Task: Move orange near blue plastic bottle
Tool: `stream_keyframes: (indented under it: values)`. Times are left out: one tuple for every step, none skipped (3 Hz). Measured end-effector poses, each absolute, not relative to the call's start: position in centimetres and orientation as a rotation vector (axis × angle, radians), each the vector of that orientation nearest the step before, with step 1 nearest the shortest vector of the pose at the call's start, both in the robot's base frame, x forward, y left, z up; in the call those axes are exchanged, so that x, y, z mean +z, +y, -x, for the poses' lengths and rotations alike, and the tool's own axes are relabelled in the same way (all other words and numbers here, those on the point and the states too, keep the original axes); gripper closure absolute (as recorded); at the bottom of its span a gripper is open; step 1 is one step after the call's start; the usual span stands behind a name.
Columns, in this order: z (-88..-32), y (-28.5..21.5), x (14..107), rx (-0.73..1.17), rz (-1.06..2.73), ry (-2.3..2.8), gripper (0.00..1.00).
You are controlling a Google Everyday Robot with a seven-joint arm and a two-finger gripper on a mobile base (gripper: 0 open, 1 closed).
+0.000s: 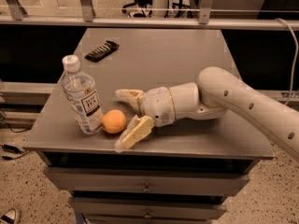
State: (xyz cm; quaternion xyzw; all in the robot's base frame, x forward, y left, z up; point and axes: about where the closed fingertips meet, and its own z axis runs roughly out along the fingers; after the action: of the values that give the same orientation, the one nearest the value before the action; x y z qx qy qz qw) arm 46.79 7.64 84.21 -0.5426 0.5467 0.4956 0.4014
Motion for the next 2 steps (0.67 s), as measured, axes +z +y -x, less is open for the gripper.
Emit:
stream_keyframes:
  values:
    - [-47.8, 6.2, 85.8, 1.203, 1.367, 1.362, 0.0]
    - [-49.6, 3.5, 88.5, 1.148, 1.331, 1.311, 0.0]
